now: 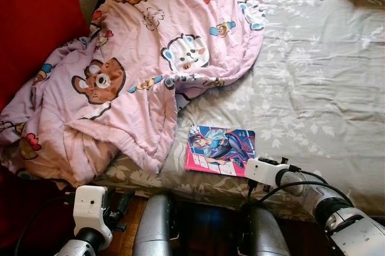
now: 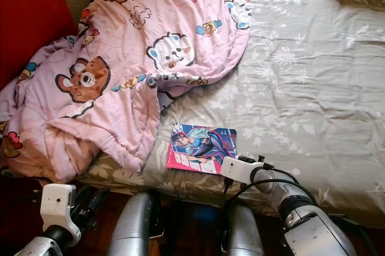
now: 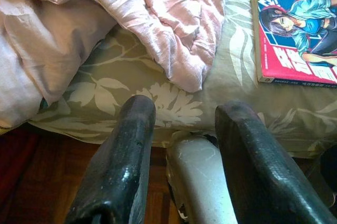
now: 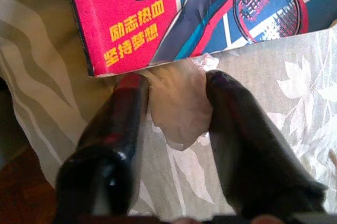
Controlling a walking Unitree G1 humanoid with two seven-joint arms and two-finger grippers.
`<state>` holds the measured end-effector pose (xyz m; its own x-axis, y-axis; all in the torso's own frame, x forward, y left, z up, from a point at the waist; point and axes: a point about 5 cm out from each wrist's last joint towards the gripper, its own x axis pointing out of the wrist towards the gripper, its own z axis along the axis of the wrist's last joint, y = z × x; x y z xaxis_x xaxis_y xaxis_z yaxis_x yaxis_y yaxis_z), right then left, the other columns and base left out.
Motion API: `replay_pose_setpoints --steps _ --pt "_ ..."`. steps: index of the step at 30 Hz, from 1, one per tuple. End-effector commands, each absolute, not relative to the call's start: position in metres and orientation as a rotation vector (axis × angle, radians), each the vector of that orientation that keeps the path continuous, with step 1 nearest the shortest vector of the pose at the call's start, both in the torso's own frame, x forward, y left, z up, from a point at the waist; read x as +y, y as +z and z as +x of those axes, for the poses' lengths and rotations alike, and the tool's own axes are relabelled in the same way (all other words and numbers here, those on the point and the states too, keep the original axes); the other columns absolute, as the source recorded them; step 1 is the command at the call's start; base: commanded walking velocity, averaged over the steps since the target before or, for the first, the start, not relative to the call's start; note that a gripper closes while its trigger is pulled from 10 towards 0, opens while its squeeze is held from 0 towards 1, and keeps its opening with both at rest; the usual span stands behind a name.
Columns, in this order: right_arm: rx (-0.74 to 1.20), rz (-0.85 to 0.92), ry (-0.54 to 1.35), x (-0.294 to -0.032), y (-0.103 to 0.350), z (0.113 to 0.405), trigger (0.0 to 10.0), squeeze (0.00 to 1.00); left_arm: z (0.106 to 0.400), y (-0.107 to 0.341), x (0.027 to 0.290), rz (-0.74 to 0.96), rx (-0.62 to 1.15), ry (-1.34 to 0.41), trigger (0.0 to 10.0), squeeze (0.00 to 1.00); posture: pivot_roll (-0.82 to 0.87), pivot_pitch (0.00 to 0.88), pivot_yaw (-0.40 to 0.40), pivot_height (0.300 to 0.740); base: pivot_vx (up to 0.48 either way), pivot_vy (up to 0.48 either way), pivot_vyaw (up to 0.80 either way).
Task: Clean up the room
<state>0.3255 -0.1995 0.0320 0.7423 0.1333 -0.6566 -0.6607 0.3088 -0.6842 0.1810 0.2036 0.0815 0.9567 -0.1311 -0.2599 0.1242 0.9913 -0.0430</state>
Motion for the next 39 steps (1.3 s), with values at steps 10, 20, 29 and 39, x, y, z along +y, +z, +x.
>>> replay_pose_setpoints --steps 10,20,29,39 --pt "0.616 -1.153 0.568 -0.207 0.017 0.312 0.0 0.0 0.173 0.076 0.208 -0.038 0.307 -0.107 10.0 0.0 0.18 0.354 0.071 0.636 0.0 0.0 0.0" --pt "0.61 -1.084 0.46 -0.218 0.022 0.314 0.0 0.0 0.182 0.071 0.205 -0.042 0.303 -0.104 10.0 0.0 0.16 0.318 0.057 0.636 0.0 0.0 0.0" --pt "0.565 -0.815 0.289 -0.236 0.031 0.315 0.0 0.0 0.201 0.068 0.203 -0.054 0.27 -0.098 10.0 0.0 0.11 0.252 0.037 0.636 0.0 0.0 0.0" --pt "0.244 -0.039 -0.04 -0.234 0.029 0.284 0.0 0.0 0.238 0.058 0.199 -0.086 0.217 -0.086 10.0 0.0 0.0 0.083 0.022 0.636 0.0 0.0 0.0"
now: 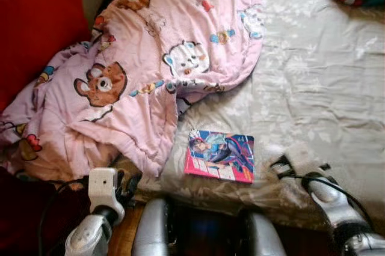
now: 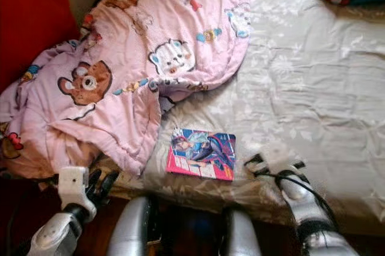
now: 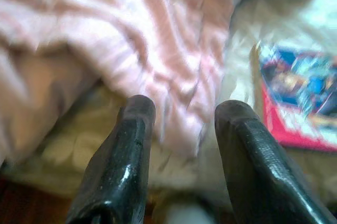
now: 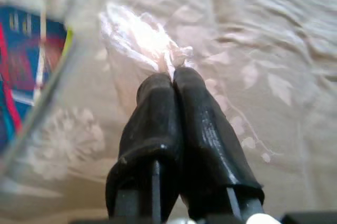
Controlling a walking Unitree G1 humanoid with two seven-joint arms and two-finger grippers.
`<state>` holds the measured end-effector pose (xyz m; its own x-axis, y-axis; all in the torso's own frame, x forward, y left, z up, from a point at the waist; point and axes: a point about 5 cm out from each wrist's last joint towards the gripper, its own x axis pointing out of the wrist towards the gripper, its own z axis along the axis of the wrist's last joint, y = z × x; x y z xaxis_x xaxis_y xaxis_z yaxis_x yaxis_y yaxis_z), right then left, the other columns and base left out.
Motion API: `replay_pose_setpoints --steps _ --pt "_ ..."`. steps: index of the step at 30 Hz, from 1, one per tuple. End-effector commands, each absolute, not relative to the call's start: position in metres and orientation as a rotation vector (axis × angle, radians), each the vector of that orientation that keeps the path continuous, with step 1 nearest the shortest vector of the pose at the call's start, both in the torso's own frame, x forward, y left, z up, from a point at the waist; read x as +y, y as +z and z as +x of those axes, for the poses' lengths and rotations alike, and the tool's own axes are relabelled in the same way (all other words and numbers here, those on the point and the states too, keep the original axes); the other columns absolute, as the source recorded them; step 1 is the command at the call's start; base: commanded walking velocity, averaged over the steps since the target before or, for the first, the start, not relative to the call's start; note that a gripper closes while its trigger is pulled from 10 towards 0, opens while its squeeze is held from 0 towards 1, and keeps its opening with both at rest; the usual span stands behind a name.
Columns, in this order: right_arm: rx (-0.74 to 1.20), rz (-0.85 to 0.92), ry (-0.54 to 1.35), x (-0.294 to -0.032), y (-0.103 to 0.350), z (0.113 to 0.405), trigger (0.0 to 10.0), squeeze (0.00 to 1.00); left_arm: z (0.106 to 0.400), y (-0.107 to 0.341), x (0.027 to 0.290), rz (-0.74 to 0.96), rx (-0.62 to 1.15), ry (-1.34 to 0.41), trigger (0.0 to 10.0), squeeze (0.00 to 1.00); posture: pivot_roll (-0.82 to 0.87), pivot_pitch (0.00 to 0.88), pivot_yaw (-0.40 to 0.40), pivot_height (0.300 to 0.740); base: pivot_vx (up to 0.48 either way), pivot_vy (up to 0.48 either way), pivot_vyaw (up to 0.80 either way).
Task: Clean up the room
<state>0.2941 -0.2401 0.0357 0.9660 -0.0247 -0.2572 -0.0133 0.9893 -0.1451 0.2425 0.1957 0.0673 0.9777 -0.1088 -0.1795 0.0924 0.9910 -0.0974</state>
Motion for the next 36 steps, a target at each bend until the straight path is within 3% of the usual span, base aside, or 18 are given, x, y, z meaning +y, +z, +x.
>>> replay_pose_setpoints --steps 1,3,4,5,6,12,22,36 --pt "0.227 -0.003 -0.055 -0.23 0.027 0.28 0.0 0.0 0.242 0.057 0.197 -0.086 0.217 -0.091 10.0 0.0 -0.01 0.077 0.024 0.636 0.0 0.0 0.0" --pt "0.185 0.153 -0.122 -0.21 0.02 0.256 0.0 0.0 0.249 0.056 0.193 -0.09 0.206 -0.107 10.0 0.0 -0.01 0.061 0.027 0.636 0.0 0.0 0.0" --pt "0.175 0.167 -0.139 -0.205 0.018 0.25 2.8 0.0 0.251 0.056 0.192 -0.088 0.204 -0.111 10.0 0.0 -0.02 0.046 0.031 0.636 0.0 0.0 0.0" --pt "0.171 0.166 -0.146 -0.202 0.017 0.248 2.8 0.0 0.253 0.056 0.192 -0.086 0.204 -0.114 10.0 0.0 -0.03 0.036 0.034 0.636 0.0 0.0 0.0" --pt "0.174 0.206 -0.166 -0.197 0.013 0.242 10.0 0.0 0.255 0.055 0.192 -0.086 0.201 -0.116 10.0 0.0 -0.04 0.021 0.036 0.636 0.0 0.0 0.0" --pt "0.238 0.285 -0.218 -0.195 0.002 0.228 10.0 0.0 0.269 0.05 0.195 -0.089 0.186 -0.125 10.0 0.0 -0.08 0.0 0.037 0.636 0.0 0.0 0.0" --pt "0.243 0.297 -0.29 -0.214 0.006 0.25 10.0 0.0 0.277 0.034 0.193 -0.103 0.23 -0.119 10.0 0.0 -0.07 0.0 0.036 0.636 0.0 0.0 0.0" --pt "0.553 0.205 -0.242 -0.208 -0.044 0.227 10.0 0.0 0.262 -0.007 0.199 -0.104 0.39 -0.073 10.0 0.0 -0.06 0.0 0.032 0.715 0.0 0.0 0.0"
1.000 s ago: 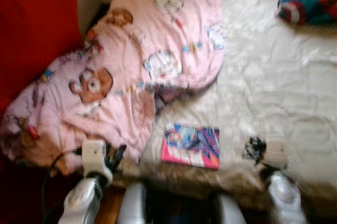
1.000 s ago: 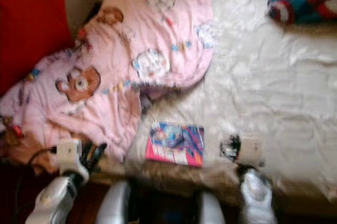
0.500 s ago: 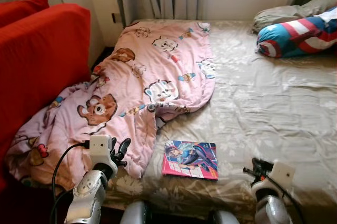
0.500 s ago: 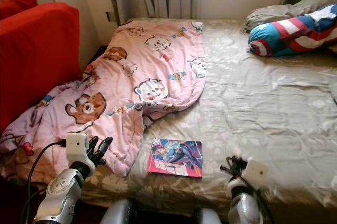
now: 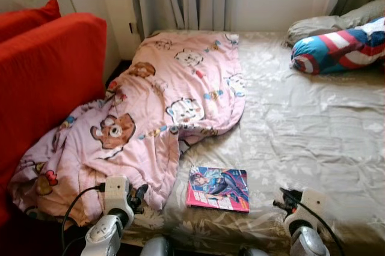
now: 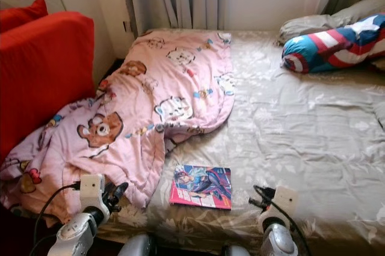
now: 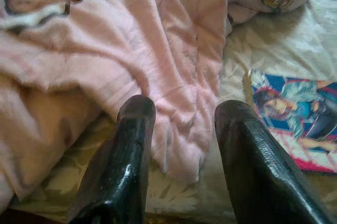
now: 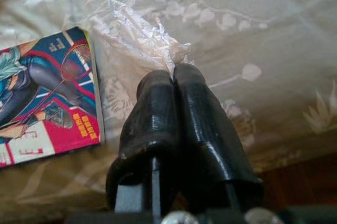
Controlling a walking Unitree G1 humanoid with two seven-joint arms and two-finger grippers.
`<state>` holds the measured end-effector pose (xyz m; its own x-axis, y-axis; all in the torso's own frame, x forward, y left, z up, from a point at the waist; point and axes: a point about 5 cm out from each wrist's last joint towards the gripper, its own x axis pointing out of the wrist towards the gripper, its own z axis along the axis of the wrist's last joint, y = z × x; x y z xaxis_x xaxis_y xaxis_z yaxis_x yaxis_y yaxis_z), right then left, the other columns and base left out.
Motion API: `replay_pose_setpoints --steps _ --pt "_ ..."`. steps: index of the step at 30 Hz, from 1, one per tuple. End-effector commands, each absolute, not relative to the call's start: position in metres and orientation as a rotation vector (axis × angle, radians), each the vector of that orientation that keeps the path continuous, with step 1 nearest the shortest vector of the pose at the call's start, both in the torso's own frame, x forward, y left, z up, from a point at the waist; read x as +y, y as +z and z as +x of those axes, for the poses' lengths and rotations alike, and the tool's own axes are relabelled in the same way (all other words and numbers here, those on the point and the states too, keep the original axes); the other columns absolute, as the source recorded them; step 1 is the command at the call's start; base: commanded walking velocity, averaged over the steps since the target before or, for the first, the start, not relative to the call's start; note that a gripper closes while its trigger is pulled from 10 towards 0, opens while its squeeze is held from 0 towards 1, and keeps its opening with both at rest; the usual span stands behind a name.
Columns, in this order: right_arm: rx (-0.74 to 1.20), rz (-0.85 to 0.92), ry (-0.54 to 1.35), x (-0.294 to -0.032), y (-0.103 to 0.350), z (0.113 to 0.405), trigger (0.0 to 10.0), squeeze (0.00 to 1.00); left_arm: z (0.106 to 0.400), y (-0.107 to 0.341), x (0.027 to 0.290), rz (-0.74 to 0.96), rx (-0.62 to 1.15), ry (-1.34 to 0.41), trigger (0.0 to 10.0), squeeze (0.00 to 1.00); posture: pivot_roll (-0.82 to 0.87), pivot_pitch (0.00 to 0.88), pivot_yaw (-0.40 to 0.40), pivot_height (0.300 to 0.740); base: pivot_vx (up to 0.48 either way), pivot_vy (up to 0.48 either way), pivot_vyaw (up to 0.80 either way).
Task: Clean up the room
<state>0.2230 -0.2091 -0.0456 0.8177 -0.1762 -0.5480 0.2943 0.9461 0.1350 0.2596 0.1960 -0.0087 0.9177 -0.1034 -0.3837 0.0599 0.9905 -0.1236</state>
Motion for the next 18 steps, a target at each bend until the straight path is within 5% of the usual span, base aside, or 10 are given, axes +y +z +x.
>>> replay_pose_setpoints --steps 1,18 --pt "0.597 0.186 -0.228 -0.206 -0.05 0.221 10.0 0.0 0.259 -0.013 0.196 -0.098 0.427 -0.08 10.0 0.0 -0.06 0.0 0.032 0.725 0.0 0.0 0.0" --pt "0.786 0.146 -0.192 -0.194 -0.074 0.196 10.0 0.0 0.218 -0.062 0.188 -0.064 0.781 -0.063 10.0 0.0 -0.06 0.0 0.03 0.74 0.0 0.0 0.0"
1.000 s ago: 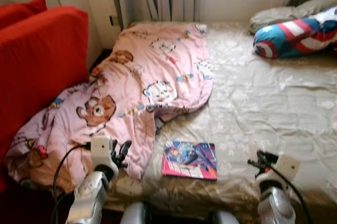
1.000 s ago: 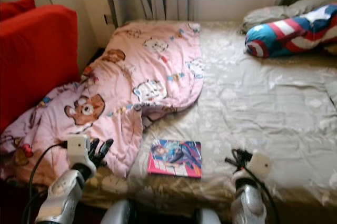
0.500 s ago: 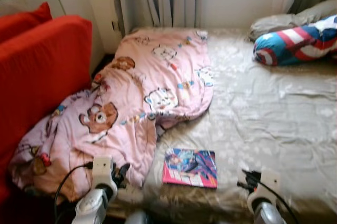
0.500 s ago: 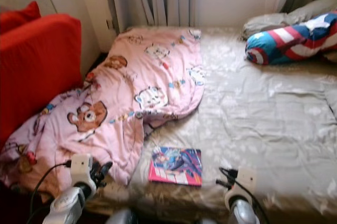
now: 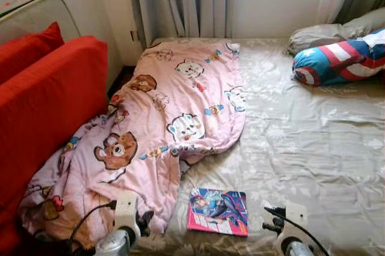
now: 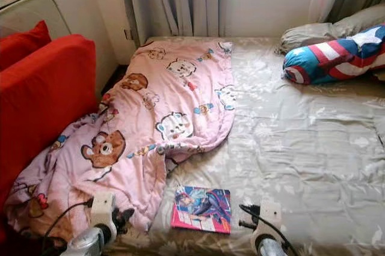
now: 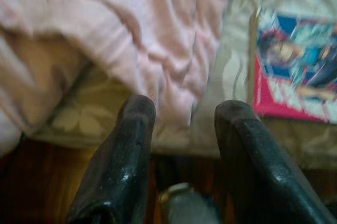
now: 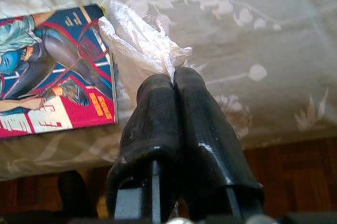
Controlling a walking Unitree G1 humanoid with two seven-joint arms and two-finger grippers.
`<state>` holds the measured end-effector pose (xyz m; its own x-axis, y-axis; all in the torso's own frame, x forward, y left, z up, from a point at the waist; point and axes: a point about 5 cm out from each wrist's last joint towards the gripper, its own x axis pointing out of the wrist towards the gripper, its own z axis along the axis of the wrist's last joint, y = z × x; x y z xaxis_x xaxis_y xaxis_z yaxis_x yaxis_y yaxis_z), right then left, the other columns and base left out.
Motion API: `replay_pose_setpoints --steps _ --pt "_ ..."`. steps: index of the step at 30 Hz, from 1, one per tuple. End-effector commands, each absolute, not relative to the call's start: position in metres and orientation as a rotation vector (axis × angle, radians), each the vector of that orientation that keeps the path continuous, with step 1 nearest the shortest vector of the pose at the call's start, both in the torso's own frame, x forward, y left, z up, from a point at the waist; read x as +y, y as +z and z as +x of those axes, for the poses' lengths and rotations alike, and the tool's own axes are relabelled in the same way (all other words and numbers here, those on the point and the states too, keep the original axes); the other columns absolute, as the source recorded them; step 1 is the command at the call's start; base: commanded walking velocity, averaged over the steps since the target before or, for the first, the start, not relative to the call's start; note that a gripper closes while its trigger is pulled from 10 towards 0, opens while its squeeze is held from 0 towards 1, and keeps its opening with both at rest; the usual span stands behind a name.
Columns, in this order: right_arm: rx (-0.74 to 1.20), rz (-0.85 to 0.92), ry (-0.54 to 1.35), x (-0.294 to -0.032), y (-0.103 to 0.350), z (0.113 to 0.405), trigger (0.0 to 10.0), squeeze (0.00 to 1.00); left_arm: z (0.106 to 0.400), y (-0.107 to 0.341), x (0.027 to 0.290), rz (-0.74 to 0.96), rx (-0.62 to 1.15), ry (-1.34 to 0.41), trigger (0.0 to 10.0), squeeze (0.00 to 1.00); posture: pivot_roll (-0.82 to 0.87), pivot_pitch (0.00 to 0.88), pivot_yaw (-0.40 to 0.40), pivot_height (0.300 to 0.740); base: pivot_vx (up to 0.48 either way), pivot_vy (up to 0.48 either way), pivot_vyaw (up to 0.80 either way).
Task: Clean up the room
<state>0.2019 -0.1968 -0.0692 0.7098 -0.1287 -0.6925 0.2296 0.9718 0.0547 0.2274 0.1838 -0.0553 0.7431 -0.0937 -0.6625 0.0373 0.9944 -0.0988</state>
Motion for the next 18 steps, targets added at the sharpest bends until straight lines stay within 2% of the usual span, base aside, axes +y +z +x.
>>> replay_pose_setpoints --steps 1,9,18 --pt "0.801 0.137 -0.184 -0.193 -0.075 0.193 10.0 0.0 0.212 -0.065 0.191 -0.062 0.805 -0.047 10.0 0.0 -0.06 0.0 0.03 0.74 0.0 0.0 0.0" --pt "0.859 0.1 -0.187 -0.195 -0.082 0.18 10.0 0.0 0.204 -0.07 0.199 -0.069 0.839 0.004 10.0 0.0 -0.05 0.0 0.019 0.74 0.0 0.0 0.0" --pt "0.876 0.124 -0.167 -0.191 -0.084 0.179 10.0 0.0 0.203 -0.068 0.209 -0.062 0.846 0.039 10.0 0.0 -0.05 0.0 0.026 0.74 0.0 0.0 0.0"
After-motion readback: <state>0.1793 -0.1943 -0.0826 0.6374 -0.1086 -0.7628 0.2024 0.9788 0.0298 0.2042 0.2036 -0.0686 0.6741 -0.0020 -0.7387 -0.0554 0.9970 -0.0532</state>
